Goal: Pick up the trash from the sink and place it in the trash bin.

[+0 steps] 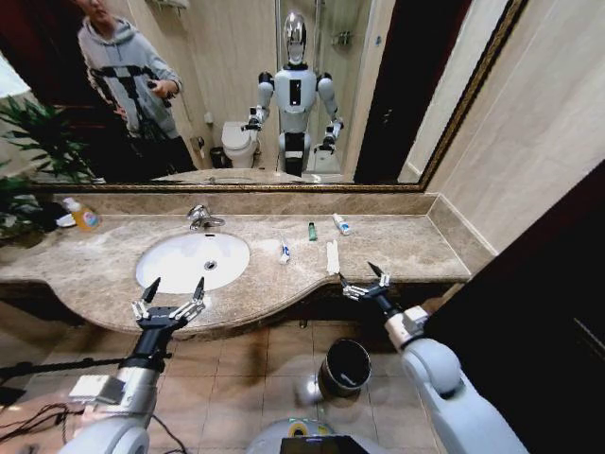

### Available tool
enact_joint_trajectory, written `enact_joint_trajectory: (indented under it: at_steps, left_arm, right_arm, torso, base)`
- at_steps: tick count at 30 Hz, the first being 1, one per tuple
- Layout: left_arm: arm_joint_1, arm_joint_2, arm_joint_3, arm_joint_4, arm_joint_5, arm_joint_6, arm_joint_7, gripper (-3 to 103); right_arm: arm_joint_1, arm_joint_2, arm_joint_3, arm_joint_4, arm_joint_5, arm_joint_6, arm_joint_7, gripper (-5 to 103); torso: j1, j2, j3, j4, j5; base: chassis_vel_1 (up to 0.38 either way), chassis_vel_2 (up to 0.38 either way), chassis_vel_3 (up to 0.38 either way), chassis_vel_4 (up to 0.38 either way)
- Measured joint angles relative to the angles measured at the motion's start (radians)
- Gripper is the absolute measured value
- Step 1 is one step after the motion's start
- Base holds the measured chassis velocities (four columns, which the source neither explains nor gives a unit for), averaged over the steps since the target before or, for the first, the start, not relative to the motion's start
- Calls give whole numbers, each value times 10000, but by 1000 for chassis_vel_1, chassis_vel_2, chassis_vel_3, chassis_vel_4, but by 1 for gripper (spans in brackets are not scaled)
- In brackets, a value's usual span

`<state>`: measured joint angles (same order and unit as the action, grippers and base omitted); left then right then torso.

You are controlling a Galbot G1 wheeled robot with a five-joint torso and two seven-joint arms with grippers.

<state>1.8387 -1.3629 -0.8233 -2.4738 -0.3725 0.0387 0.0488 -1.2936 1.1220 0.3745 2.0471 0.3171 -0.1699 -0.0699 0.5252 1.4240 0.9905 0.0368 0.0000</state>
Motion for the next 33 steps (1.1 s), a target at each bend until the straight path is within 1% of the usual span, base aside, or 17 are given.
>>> enact_joint_trajectory:
  at_steps: [2,3,5,6,8,10,13,18,22,23,25,26,27,28,31,32,33]
  left_arm:
    - [0,0,0,0,0,0,2,100]
    - [0,0,0,0,0,0,2,100]
    - [0,0,0,0,0,0,0,100]
    - [0,0,0,0,0,0,1,100]
    - [0,0,0,0,0,0,1,100]
    - [0,0,0,0,0,0,0,100]
    - [0,0,0,0,0,0,0,100]
    - [0,0,0,0,0,0,1,100]
    - [0,0,0,0,0,0,1,100]
    - [0,0,0,0,0,0,1,100]
    - [0,0,0,0,0,0,1,100]
    - [0,0,0,0,0,0,1,100]
    - [0,0,0,0,0,0,0,100]
    - [0,0,0,0,0,0,0,100]
    - [0,0,0,0,0,0,1,100]
    - [0,0,0,0,0,0,1,100]
    - [0,0,0,0,0,0,0,100]
  right_arm:
    - [197,-22,-163,-118,14,-35,2,100]
    - [798,-75,-648,-471,123,-135,41,100]
    - [1079,-89,-848,-669,176,-160,65,100]
    - [1677,-83,-1249,-1206,208,-172,90,100]
    - [1867,-63,-1359,-1394,208,-170,93,100]
    - [2498,102,-1645,-2284,145,-30,100,100]
    - [2736,188,-1707,-2748,84,39,101,100]
    - [3067,297,-1571,-3951,-193,476,-86,100]
    - [3044,285,-1485,-4072,-201,516,-138,100]
    - [3026,264,-1443,-4125,-209,533,-185,103]
    - [3000,240,-1377,-4172,-217,540,-251,96]
    - [2988,238,-1355,-4184,-222,540,-265,96]
    - [2966,235,-1331,-4200,-231,540,-277,93]
    - [2966,235,-1331,-4200,-231,540,-277,93]
    - [2900,273,-1294,-4227,-277,550,-298,82]
    - [2900,273,-1294,-4227,-277,550,-298,82]
    - [2883,286,-1289,-4226,-287,551,-298,77]
  torso:
    - [0,0,0,0,-2]
    - [0,0,0,1,0]
    - [0,0,0,1,-2]
    - [-1,0,0,1,0]
    - [0,0,0,2,-2]
    - [0,0,0,2,-1]
    - [0,0,1,2,0]
    - [-1,0,-1,1,0]
    - [-1,0,-1,0,0]
    - [-1,0,-1,0,0]
    - [-2,1,-1,0,0]
    - [-2,1,-1,0,0]
    - [-2,2,-1,0,0]
    - [-2,2,-1,0,0]
    - [-2,1,-1,0,0]
    - [-2,1,-1,0,0]
    - [-2,2,-1,0,0]
  base:
    - [0,0,0,0]
    - [0,0,0,0]
    - [0,0,0,0]
    - [0,0,0,0]
    - [0,0,0,0]
    - [0,0,0,0]
    - [0,0,0,0]
    - [0,0,0,0]
    - [0,0,0,0]
    - [0,0,0,0]
    - [0,0,0,0]
    - [0,0,0,0]
    - [0,0,0,0]
    - [0,0,0,0]
    - [0,0,0,0]
    - [0,0,0,0]
    - [0,0,0,0]
